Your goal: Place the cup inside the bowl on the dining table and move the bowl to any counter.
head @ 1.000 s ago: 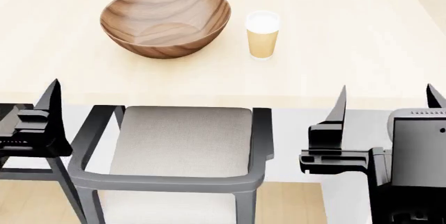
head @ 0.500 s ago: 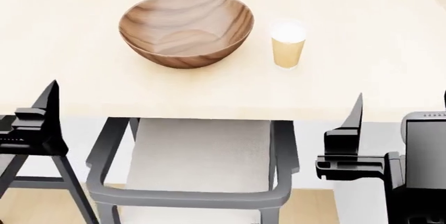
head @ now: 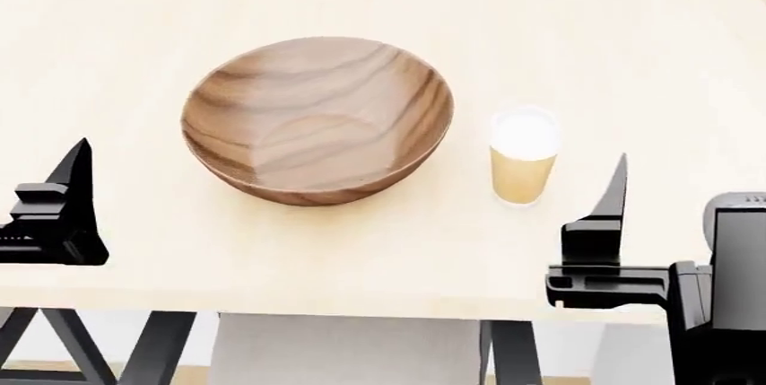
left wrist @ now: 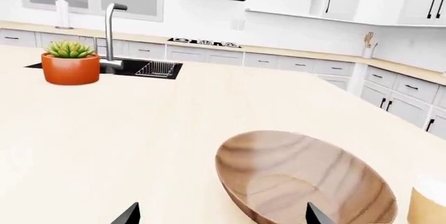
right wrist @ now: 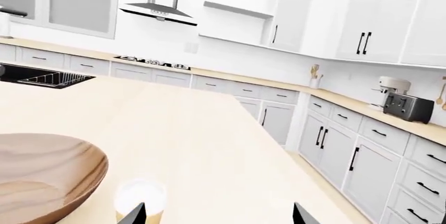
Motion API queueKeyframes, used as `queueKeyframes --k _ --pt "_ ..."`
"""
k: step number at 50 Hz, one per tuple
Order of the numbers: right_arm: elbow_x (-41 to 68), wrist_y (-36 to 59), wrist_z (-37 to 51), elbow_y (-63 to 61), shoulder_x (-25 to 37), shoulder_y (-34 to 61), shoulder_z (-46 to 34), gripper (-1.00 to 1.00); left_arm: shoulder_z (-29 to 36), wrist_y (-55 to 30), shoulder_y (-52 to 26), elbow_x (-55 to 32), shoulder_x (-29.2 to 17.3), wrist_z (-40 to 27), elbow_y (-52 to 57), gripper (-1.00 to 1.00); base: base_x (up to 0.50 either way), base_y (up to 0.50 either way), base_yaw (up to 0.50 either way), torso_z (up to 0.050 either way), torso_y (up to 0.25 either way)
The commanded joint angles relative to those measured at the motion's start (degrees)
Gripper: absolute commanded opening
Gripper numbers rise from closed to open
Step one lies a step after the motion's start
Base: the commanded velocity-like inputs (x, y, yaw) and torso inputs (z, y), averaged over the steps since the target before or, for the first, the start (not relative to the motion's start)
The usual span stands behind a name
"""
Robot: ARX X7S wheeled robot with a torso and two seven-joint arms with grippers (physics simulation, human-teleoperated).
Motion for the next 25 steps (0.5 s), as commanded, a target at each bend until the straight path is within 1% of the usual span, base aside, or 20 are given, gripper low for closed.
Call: queueKeyframes --k 1,5,17,22,25 --pt "0.4 0.3 -0.7 -0.1 0.3 0.3 0.2 1.00 0.1 1.1 0.1 0.8 0.1 -0.2 -0.6 1.00 0.48 0.00 0.00 0.000 0.000" --pt "1.5 1.9 -1.4 -1.1 0.3 0.9 0.8 1.00 -0.6 1.8 0.8 0.7 -0.2 0.1 -0.8 1.00 0.48 0.00 0.00 0.000 0.000" --pt "1.8 1.9 -1.2 -1.2 0.2 0.4 0.7 1.00 -1.3 1.5 1.1 -0.2 -0.5 -0.4 -0.5 1.00 0.47 0.00 0.00 0.000 0.001" --pt "2.0 2.2 -1.2 -1.5 0.4 0.5 0.9 1.00 -1.3 1.6 0.8 -0.2 -0.7 -0.7 -0.6 1.00 0.41 0.00 0.00 0.000 0.002" --pt "2.2 2.8 -1.2 -2.0 0.5 0.7 1.2 1.00 -1.2 1.8 0.8 -0.1 -0.7 -0.8 -0.7 1.00 0.26 0.00 0.00 0.000 0.000"
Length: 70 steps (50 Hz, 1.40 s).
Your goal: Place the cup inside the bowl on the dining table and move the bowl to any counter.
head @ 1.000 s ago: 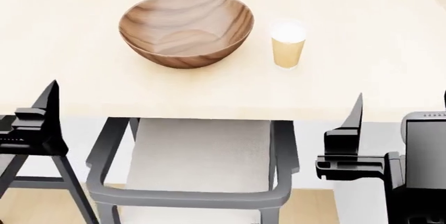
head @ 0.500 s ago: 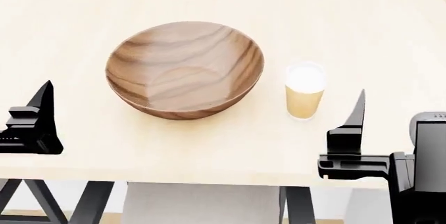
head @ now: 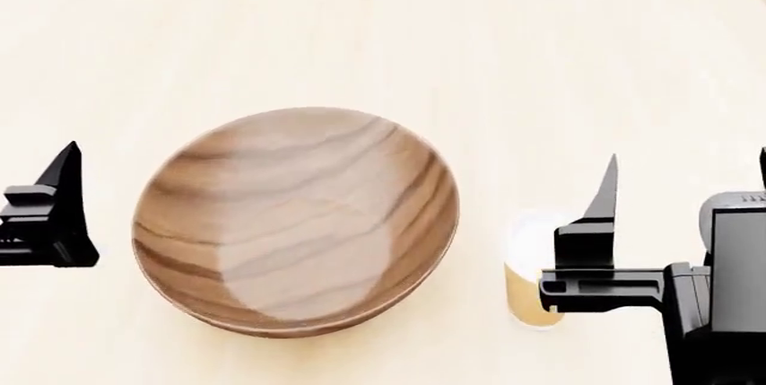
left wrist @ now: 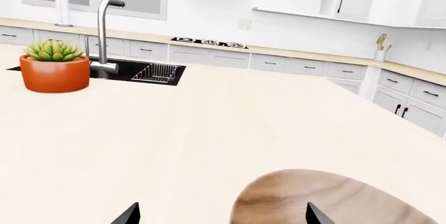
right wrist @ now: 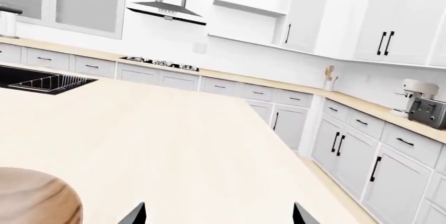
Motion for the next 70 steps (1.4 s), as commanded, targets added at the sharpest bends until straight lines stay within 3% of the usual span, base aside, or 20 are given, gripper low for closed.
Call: queueKeyframes --k 1,16,32,70 --pt "0.5 1.1 -0.4 -0.9 0.0 0.3 0.9 1.00 0.2 1.4 0.0 1.0 0.0 -0.3 -0.5 1.00 0.18 0.00 0.00 0.000 0.000" --pt "5.6 1.9 -4.4 -0.9 -2.7 0.3 2.8 1.00 0.7 1.2 -0.5 0.5 -0.3 -0.9 -0.9 1.00 0.08 0.00 0.00 0.000 0.001" --pt "8.0 -0.5 -9.6 -0.7 0.0 -10.6 0.3 1.00 0.0 1.4 0.8 -0.3 -0.9 -1.1 -0.7 1.00 0.00 0.00 0.00 0.000 0.000" --pt "3.4 -8.1 -7.9 18.3 0.1 -6.9 -5.8 1.00 0.1 1.0 0.5 -2.2 -1.5 -2.2 -0.9 1.00 0.00 0.00 0.00 0.000 0.000"
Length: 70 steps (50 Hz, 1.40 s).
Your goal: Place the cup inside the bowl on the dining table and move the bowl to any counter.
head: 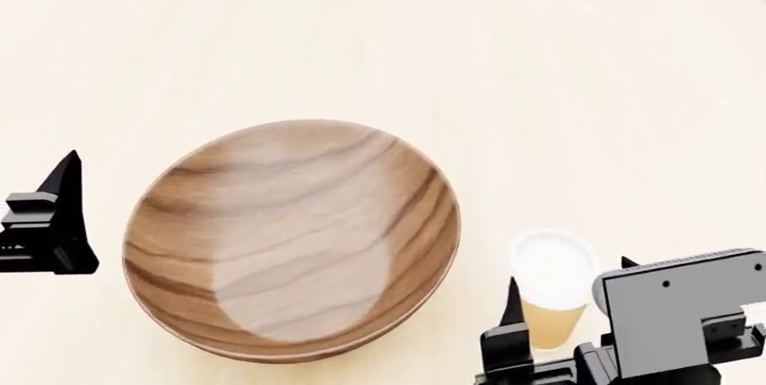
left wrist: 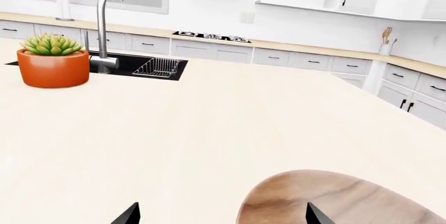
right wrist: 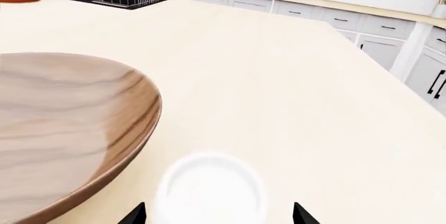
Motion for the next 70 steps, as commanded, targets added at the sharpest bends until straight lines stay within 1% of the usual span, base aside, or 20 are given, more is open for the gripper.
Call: queueKeyframes --k 1,5,8,15,22,23,34,42,49,57,61,62,63,64,67,68,69,70 --pt "-1.0 -3.3 -0.6 7.3 -0.8 1.7 -1.0 1.00 0.3 0.7 -0.4 0.6 0.1 -0.2 -0.3 1.00 0.00 0.00 0.00 0.000 0.000" --pt "-1.4 -4.6 -0.9 10.3 -0.9 2.9 -1.9 1.00 0.2 0.3 -0.4 0.3 -0.7 -0.2 -0.2 1.00 0.00 0.00 0.00 0.000 0.000" --pt "-1.7 -5.6 -1.5 12.7 -1.0 3.7 -3.3 1.00 0.9 0.9 -0.3 0.8 -0.1 -0.8 -0.3 1.00 0.00 0.00 0.00 0.000 0.000" --pt "-2.4 -6.6 -1.9 16.7 -1.0 7.1 -5.2 1.00 0.9 1.6 0.4 0.8 -0.4 -0.6 -0.7 1.00 0.00 0.00 0.00 0.000 0.000" --pt "-2.6 -7.5 -1.8 17.2 -1.0 6.7 -5.4 1.00 0.6 1.7 0.7 0.4 -0.9 -0.4 -0.9 1.00 0.00 0.00 0.00 0.000 0.000" --pt "-2.6 -7.6 -1.6 17.0 -1.0 6.6 -5.2 -1.00 0.8 1.8 0.7 0.4 -0.8 -0.5 -0.9 1.00 0.00 0.00 0.00 0.000 0.000" --pt "-1.8 -4.4 -0.7 11.7 -0.3 8.0 -4.4 -1.00 1.2 2.3 0.9 0.3 -0.7 -0.9 -1.0 1.00 0.00 0.00 0.00 0.000 0.000" --pt "0.1 3.0 -0.1 5.0 1.0 14.9 -3.6 -1.00 1.7 2.9 0.9 0.5 -0.7 -1.2 -1.6 1.00 0.00 0.00 0.00 0.000 0.000" --pt "1.8 6.2 -0.1 4.6 -0.5 22.1 -3.6 -1.00 1.0 2.1 0.7 -0.3 -1.1 -1.6 -1.2 1.00 0.00 0.00 0.00 0.000 0.000" --pt "1.9 7.9 -1.1 11.1 -2.3 36.0 -8.9 -1.00 0.6 2.0 0.8 -0.8 -1.7 -1.6 -1.2 1.00 0.00 0.00 0.00 0.000 0.000" --pt "1.0 4.7 -2.2 15.9 -3.2 38.5 -13.0 -1.00 2.4 3.1 1.0 0.5 -1.1 -2.4 -1.6 1.00 0.00 0.00 0.00 0.000 0.000" --pt "1.6 4.8 -2.7 16.0 -3.9 38.9 -12.9 -1.00 2.4 3.2 1.2 0.5 -1.2 -2.4 -1.6 1.00 0.00 0.00 0.00 0.000 0.000" --pt "1.8 4.4 -3.2 17.0 -4.7 39.8 -14.3 -1.00 1.6 3.0 1.8 0.4 -2.4 -1.8 -1.6 1.00 0.00 0.00 0.00 0.000 0.000" --pt "2.0 4.1 -3.4 17.8 -5.4 40.2 -14.5 -1.00 2.5 3.4 1.8 1.0 -2.0 -2.4 -1.9 1.00 0.00 0.00 0.00 0.000 0.000" --pt "1.9 1.7 -4.2 21.2 -7.3 40.7 -16.3 -1.00 1.1 2.6 1.9 0.5 -2.4 -2.9 -1.3 1.00 0.00 0.00 0.00 0.000 0.000" --pt "2.2 1.4 -4.4 22.0 -8.0 40.8 -16.3 -1.00 -0.9 1.6 1.9 -0.8 -1.2 -3.4 -1.3 1.00 0.00 0.00 0.00 0.000 0.000" --pt "2.3 1.1 -4.5 22.7 -8.4 40.9 -16.5 -1.00 -1.0 1.5 2.2 -0.8 -1.8 -3.3 -1.1 1.00 0.00 0.00 0.00 0.000 0.000" --pt "2.7 0.9 -5.0 23.6 -8.9 41.1 -16.7 -1.00 -3.0 0.4 2.3 -1.9 -1.2 -3.5 -1.2 1.00 0.00 0.00 0.00 0.000 0.000"
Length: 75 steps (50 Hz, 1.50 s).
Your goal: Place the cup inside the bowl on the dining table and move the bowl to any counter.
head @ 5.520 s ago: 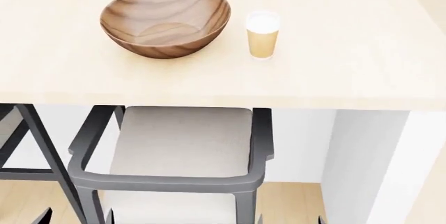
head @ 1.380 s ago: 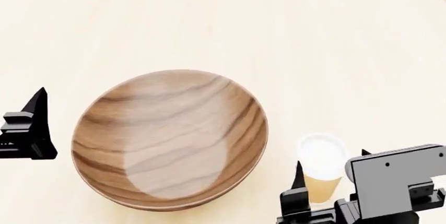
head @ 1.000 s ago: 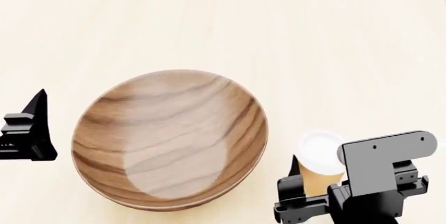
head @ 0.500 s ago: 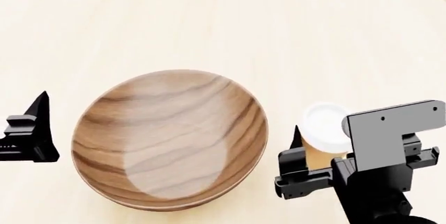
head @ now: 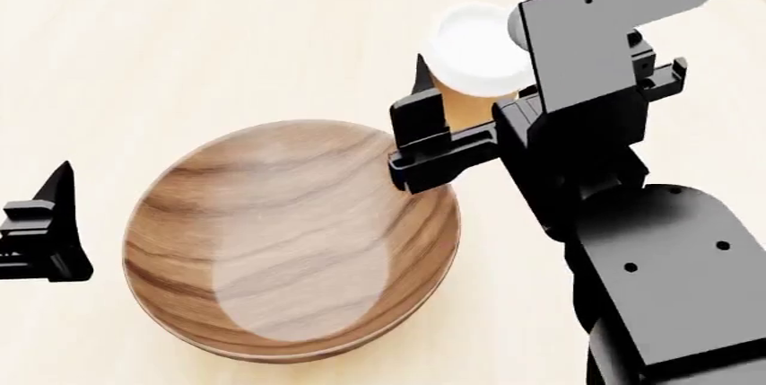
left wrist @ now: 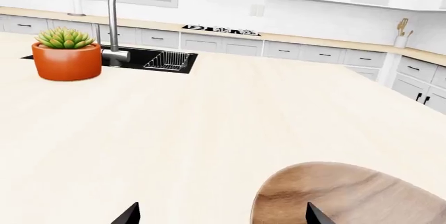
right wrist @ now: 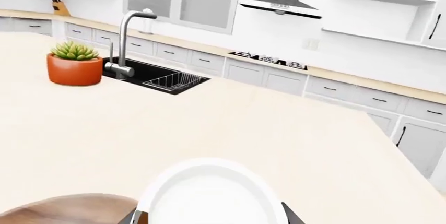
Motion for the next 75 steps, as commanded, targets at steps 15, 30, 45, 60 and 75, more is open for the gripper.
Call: queueKeyframes --k 15,30,45,60,75 --pt "2.1 -3.4 -5.2 10.6 -7.5 2.0 -9.0 -1.00 -3.8 0.6 2.5 0.0 -0.5 -1.3 0.3 1.00 0.00 0.00 0.00 0.000 0.000" --pt "2.7 -3.8 -6.8 14.0 -8.9 -3.3 -15.5 -1.00 -0.7 2.1 2.7 1.2 0.8 -2.8 0.1 1.00 0.00 0.00 0.00 0.000 0.000" --pt "3.1 -3.5 -6.4 14.8 -8.5 -2.8 -15.9 -1.00 2.8 3.5 2.0 2.9 2.4 -5.0 -0.6 1.00 0.00 0.00 0.00 0.000 0.000" --pt "3.8 -3.4 -5.6 12.7 -7.9 -3.3 -15.9 1.00 2.1 3.8 2.4 2.0 1.7 -4.8 -0.7 1.00 0.00 0.00 0.00 0.000 0.000" --pt "5.2 -4.0 -1.9 8.9 -8.1 0.9 -7.9 1.00 -4.0 2.2 3.1 -2.2 -2.2 -1.9 -0.4 1.00 0.00 0.00 0.00 0.000 0.000"
